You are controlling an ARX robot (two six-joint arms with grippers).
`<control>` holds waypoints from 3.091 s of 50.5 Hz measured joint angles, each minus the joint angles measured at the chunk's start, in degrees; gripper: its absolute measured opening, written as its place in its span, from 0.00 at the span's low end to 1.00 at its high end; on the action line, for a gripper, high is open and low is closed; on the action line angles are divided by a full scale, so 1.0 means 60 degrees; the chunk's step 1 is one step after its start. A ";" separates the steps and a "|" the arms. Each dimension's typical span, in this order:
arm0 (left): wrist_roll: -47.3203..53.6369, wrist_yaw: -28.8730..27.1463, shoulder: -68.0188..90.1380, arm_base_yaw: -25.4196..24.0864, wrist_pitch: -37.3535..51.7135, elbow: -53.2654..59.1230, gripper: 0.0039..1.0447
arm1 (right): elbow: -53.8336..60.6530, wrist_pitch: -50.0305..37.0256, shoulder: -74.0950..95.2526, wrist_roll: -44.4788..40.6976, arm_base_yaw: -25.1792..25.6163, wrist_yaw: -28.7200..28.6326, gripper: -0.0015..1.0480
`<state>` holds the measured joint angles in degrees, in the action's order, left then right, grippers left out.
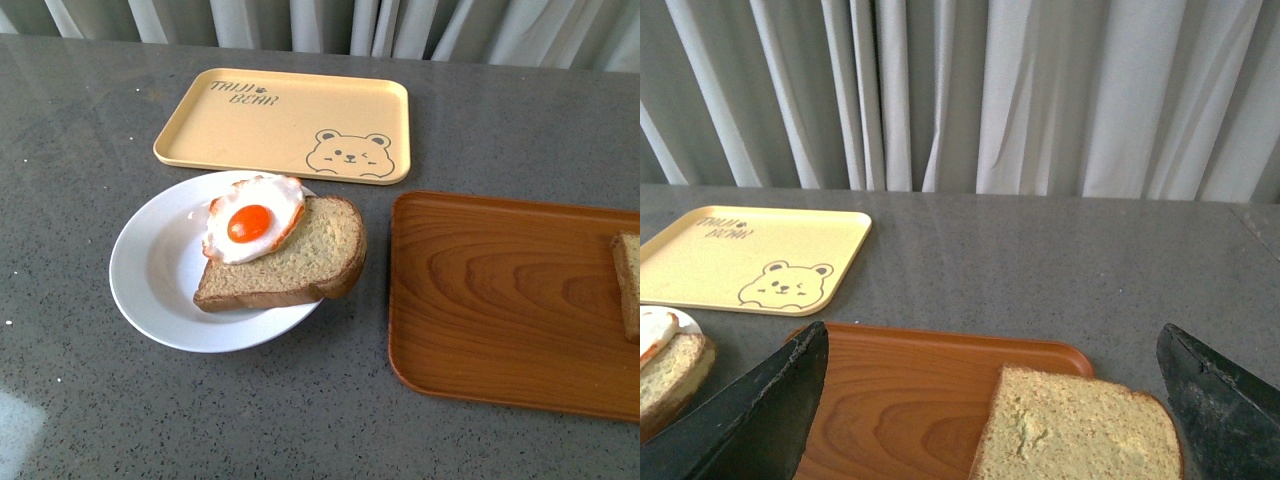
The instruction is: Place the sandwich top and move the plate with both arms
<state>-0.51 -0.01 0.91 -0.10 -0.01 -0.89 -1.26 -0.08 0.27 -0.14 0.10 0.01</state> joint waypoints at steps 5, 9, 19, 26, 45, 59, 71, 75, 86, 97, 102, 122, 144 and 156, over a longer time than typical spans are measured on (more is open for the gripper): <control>0.0004 0.0000 0.0000 0.0000 0.0000 0.0000 0.92 | 0.0000 0.0000 0.0000 -0.0004 0.0004 0.0000 0.91; 0.0004 0.0000 0.0000 0.0000 0.0000 0.0000 0.92 | 0.0000 0.0000 0.0000 0.0000 0.0000 0.0000 0.91; 0.0004 0.0000 0.0000 0.0000 0.0000 0.0000 0.92 | 0.0000 0.0000 0.0000 0.0000 0.0000 0.0000 0.91; 0.0004 0.0000 0.0000 0.0004 0.0000 0.0000 0.92 | -0.0047 0.0135 0.0098 -0.0029 0.0058 -0.0251 0.91; 0.0007 0.0000 -0.0004 0.0004 0.0000 0.0000 0.92 | -0.2994 -0.0623 0.8786 -0.2146 0.4269 -0.5541 0.91; 0.0007 0.0000 0.0000 0.0004 0.0000 0.0000 0.92 | -0.4907 -0.2047 1.4349 -0.2532 0.5814 -0.5482 0.91; 0.0004 0.0000 -0.0004 0.0004 0.0000 0.0000 0.92 | -0.5453 -0.2004 1.6364 -0.2521 0.6561 -0.5676 0.91; 0.0004 0.0000 0.0000 0.0004 0.0000 0.0000 0.92 | -0.5504 -0.2073 1.6819 -0.2495 0.6619 -0.5679 0.91; 0.0004 0.0000 0.0000 0.0004 0.0000 0.0000 0.92 | -0.5679 -0.2324 1.7489 -0.2146 0.6564 -0.5712 0.91; 0.0007 0.0000 -0.0004 0.0004 0.0000 0.0000 0.92 | -0.5854 -0.2605 1.7915 -0.1479 0.6269 -0.5872 0.85; 0.0007 0.0000 -0.0004 0.0004 0.0000 0.0000 0.92 | -0.5861 -0.2616 1.7941 -0.1348 0.6262 -0.5872 0.70; 0.0007 0.0000 -0.0004 0.0004 0.0000 0.0000 0.92 | -0.6014 -0.2084 1.7322 -0.0831 0.6441 -0.6568 0.17; 0.0007 0.0000 -0.0004 0.0004 0.0000 0.0000 0.92 | -0.6058 -0.1173 1.4590 0.0856 0.5723 -0.7876 0.02; 0.0007 0.0000 -0.0004 0.0004 0.0000 0.0000 0.92 | -0.5716 -0.2371 1.2662 0.3056 0.3373 -0.7246 0.02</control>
<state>-0.47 -0.01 0.89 -0.08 -0.01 -0.89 -35.55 -14.31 76.25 18.20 20.34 -43.46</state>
